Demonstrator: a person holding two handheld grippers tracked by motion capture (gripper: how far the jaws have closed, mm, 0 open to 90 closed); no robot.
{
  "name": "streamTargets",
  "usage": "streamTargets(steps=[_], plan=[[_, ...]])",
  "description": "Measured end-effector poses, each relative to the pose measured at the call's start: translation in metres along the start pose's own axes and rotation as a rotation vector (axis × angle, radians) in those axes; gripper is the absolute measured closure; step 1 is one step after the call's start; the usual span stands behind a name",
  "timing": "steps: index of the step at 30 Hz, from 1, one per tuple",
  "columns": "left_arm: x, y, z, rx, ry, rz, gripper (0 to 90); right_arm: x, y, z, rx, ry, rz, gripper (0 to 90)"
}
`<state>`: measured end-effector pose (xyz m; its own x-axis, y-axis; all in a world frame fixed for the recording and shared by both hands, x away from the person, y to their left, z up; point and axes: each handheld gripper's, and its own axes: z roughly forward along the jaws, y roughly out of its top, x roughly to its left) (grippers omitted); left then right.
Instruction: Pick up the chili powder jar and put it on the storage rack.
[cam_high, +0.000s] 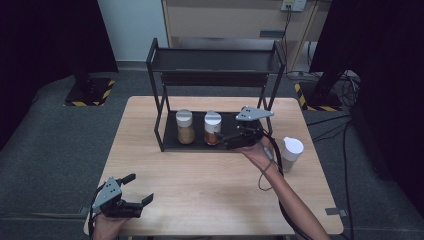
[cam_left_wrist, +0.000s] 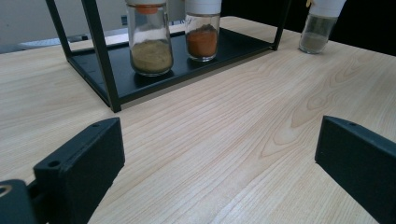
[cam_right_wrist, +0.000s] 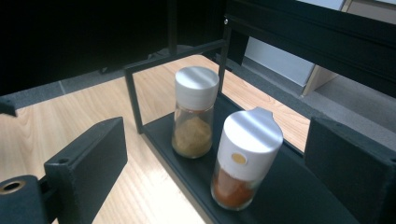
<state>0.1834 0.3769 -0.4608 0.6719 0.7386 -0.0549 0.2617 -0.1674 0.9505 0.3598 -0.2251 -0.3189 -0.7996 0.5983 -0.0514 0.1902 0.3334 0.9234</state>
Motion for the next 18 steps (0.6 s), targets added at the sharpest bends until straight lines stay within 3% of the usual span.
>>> streamTargets(steps=[18], plan=[[0.0, 0.0, 0.001, 0.005, 0.003, -0.001, 0.5, 0.016, -0.022, -0.07, -0.037, 0.012, 0.003, 6.4]])
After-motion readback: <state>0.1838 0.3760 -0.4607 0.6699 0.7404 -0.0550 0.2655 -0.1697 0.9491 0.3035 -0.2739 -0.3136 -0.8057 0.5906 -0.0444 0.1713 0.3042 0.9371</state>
